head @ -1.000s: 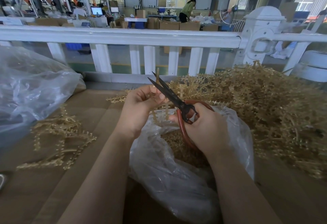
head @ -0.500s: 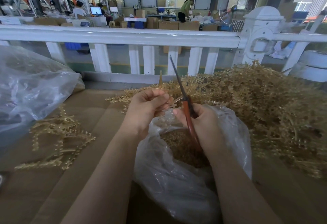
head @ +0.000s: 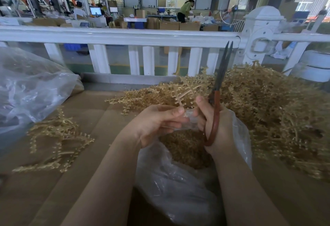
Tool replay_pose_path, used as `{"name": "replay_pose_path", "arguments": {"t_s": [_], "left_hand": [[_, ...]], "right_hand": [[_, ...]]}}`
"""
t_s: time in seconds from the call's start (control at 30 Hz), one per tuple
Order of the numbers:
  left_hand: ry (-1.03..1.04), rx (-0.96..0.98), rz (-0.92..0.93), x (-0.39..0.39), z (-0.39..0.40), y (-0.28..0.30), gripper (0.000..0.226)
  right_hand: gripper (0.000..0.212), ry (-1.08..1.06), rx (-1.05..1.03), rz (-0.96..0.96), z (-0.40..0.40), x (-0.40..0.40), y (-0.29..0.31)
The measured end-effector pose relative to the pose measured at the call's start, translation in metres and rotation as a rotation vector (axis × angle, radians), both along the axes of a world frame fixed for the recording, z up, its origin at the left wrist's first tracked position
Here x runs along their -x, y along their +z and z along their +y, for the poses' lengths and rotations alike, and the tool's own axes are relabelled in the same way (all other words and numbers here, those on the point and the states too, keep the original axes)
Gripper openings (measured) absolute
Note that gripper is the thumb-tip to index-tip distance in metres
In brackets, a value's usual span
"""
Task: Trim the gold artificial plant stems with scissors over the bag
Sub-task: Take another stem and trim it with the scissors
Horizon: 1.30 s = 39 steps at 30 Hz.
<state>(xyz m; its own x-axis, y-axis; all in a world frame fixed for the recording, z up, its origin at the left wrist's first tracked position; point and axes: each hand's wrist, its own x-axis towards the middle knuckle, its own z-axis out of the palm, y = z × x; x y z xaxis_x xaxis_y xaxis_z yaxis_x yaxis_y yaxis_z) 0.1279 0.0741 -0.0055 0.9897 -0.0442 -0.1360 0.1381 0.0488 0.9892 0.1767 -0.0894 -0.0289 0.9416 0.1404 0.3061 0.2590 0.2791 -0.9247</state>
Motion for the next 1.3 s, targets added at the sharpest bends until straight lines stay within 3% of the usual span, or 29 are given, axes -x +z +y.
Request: {"name": "replay_pose_path", "arguments": {"t_s": [0.13, 0.3, 0.5, 0.67, 0.93, 1.07, 1.2, 1.3], "left_hand": [[0.008, -0.004, -0.081, -0.002, -0.004, 0.000, 0.028], [0.179, 0.143, -0.191, -0.005, 0.005, -0.002, 0.025], [0.321, 0.268, -0.273, -0.008, 0.016, -0.003, 0.031], [0.359, 0.325, -0.330, -0.008, 0.021, -0.002, 0.015], [0.398, 0.138, -0.416, -0.009, 0.020, -0.002, 0.011], [0.408, 0.070, -0.442, -0.009, 0.022, -0.004, 0.024], [0.389, -0.024, -0.436, -0.007, 0.024, -0.005, 0.015], [0.376, -0.067, -0.446, -0.005, 0.024, -0.003, 0.020]], "right_hand": [[0.026, 0.035, -0.032, 0.025, 0.005, 0.000, 0.002], [0.038, -0.050, 0.001, -0.028, 0.011, -0.004, -0.003], [0.037, -0.128, 0.260, -0.119, 0.014, -0.008, -0.012], [0.056, -0.162, 0.598, -0.233, 0.016, -0.004, -0.015], [0.048, -0.281, 0.888, -0.402, 0.018, -0.003, -0.019], [0.052, -0.289, 0.920, -0.425, 0.017, -0.003, -0.019], [0.053, -0.291, 0.921, -0.438, 0.017, -0.002, -0.019], [0.052, -0.305, 0.929, -0.451, 0.017, -0.001, -0.017]]}}
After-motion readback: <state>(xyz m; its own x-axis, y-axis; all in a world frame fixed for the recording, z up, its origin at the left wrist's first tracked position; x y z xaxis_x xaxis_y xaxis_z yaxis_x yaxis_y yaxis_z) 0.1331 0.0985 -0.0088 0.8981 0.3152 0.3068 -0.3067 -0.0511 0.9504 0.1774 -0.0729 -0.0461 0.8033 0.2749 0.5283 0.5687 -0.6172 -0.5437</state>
